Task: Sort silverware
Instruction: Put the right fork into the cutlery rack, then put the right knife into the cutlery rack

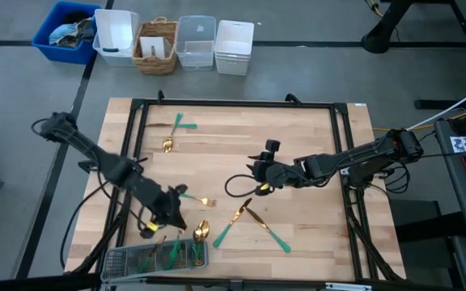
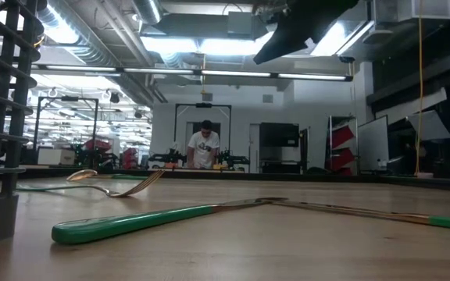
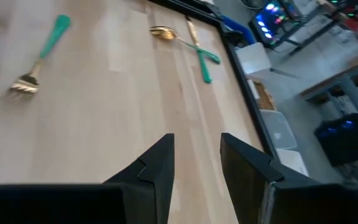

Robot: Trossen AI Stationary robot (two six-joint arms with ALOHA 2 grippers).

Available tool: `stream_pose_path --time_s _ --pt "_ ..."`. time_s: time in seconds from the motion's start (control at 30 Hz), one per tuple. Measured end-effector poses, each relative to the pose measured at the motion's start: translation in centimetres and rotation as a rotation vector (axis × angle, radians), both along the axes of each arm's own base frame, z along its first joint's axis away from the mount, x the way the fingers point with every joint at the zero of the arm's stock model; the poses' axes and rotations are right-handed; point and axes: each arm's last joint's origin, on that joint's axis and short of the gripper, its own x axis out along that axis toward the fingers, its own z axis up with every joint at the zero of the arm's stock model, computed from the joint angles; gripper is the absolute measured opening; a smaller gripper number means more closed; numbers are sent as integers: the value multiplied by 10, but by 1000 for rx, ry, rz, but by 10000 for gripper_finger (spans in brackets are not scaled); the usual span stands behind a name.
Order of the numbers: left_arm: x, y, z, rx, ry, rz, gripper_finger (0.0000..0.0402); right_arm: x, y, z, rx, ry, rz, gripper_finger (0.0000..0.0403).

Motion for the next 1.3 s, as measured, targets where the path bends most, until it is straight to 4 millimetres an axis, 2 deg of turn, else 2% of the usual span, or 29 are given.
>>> stream_pose_path --time_s 0.23,0.5,0.8,0.9,1.07,1.2,1.3 --pt "9 -22 -22 51 77 -55 8 0 2 -1 34 10 44 131" --pt "9 -27 -25 72 64 -46 13 0 3 -2 82 34 108 131" --pt "10 -27 -25 78 54 -23 70 0 4 -3 108 39 122 131" --pt "9 -27 -25 87 48 -30 84 -2 5 -6 208 47 110 131" --pt "9 -27 -25 95 42 -37 90 -8 10 -14 485 127 100 131" --pt "7 -30 -24 23 91 -61 90 -10 12 -24 673 186 12 131" --pt "4 -33 -24 -11 117 -120 90 -9 13 -35 735 235 -72 131"
